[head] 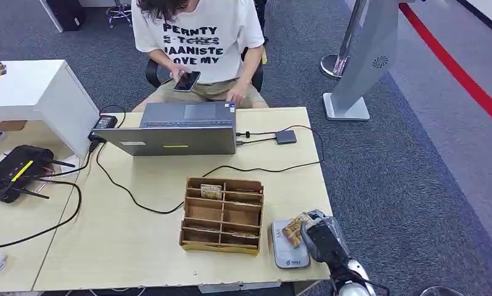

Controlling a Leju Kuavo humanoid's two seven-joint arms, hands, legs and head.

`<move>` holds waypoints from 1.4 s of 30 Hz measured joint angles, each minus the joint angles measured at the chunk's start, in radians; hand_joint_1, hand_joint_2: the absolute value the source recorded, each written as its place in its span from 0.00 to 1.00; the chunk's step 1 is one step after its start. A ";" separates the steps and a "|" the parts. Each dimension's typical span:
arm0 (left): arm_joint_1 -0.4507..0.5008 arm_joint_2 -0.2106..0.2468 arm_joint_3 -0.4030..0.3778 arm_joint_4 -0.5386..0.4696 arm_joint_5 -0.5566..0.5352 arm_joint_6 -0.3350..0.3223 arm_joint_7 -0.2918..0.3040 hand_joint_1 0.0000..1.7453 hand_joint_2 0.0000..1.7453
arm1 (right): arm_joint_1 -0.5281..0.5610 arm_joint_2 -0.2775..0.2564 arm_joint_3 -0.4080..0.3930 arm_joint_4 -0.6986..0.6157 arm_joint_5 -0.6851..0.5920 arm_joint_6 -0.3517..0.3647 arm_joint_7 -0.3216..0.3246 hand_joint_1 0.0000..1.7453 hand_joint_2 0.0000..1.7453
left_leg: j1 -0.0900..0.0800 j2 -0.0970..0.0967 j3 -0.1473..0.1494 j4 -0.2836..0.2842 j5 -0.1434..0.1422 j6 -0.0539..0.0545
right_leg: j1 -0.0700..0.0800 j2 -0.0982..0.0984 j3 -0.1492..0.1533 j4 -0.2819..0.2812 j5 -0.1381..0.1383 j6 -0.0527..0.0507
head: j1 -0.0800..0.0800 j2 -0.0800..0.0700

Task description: Pass the card to the sensor for recognition and then transmit it.

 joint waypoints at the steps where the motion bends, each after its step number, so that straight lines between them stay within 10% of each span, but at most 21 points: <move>1: 0.000 0.000 0.000 0.000 0.000 0.000 0.000 0.00 0.00 | 0.000 0.000 0.001 0.002 0.006 0.000 0.002 1.00 1.00 | 0.000 0.000 0.000 0.000 0.000 0.000 | 0.000 0.000 0.000 0.000 0.000 0.000 | 0.000 0.000; 42: 0.000 0.000 0.000 0.000 0.002 -0.005 -0.002 0.00 0.00 | -0.019 0.022 0.058 0.064 0.082 -0.047 0.033 1.00 1.00 | 0.000 0.000 0.000 0.000 0.000 0.000 | 0.000 0.000 0.000 0.000 0.000 0.000 | 0.000 0.000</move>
